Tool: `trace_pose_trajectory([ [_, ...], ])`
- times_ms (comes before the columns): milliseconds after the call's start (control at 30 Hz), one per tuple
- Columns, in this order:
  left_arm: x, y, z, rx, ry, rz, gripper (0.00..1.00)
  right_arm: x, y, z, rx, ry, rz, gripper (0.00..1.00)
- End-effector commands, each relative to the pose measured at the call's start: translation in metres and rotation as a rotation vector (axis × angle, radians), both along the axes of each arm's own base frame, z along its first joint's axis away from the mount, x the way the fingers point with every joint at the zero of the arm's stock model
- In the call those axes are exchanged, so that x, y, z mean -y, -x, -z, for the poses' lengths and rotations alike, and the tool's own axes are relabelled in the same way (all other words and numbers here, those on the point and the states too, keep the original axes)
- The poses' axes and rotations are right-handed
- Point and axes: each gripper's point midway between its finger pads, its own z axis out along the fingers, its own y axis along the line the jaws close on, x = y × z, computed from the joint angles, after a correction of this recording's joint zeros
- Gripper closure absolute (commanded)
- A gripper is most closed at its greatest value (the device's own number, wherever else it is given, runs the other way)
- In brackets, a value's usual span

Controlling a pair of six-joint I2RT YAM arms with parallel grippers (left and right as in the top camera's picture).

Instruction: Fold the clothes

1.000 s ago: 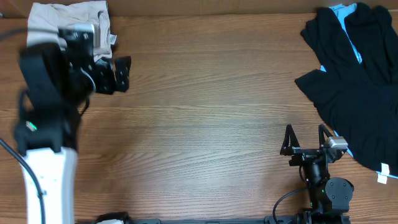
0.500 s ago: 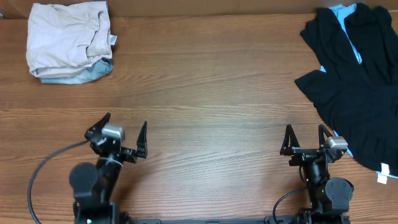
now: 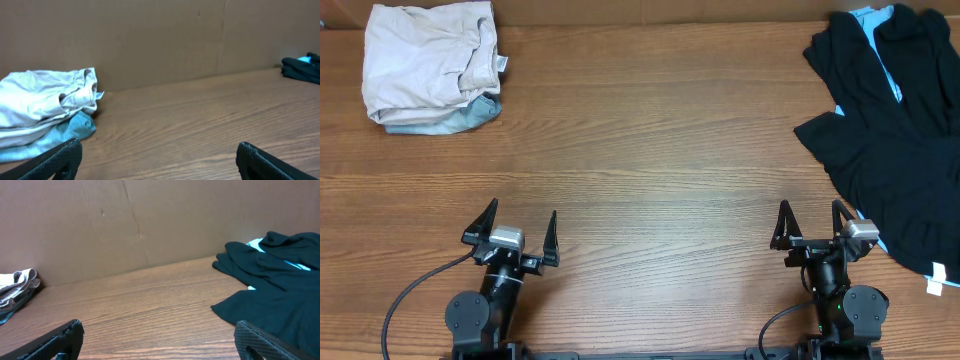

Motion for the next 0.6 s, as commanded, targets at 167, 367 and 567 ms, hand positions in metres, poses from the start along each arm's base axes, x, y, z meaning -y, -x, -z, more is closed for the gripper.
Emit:
trace_pose_trajectory([
  [167, -0.005, 0.004, 0.013, -0.027, -0.021, -0.031, 0.0, -0.002, 0.0, 0.002, 0.002, -0.003, -0.011, 0.0],
  [367, -0.007, 0.004, 0.016, -0.038, -0.017, -0.041, 0.0, -0.002, 0.0, 0.002, 0.002, -0.003, -0.011, 0.0],
  [567, -0.007, 0.004, 0.016, -0.039, -0.017, -0.041, 0.0, -0.002, 0.0, 0.002, 0.002, -0.003, -0.011, 0.0],
])
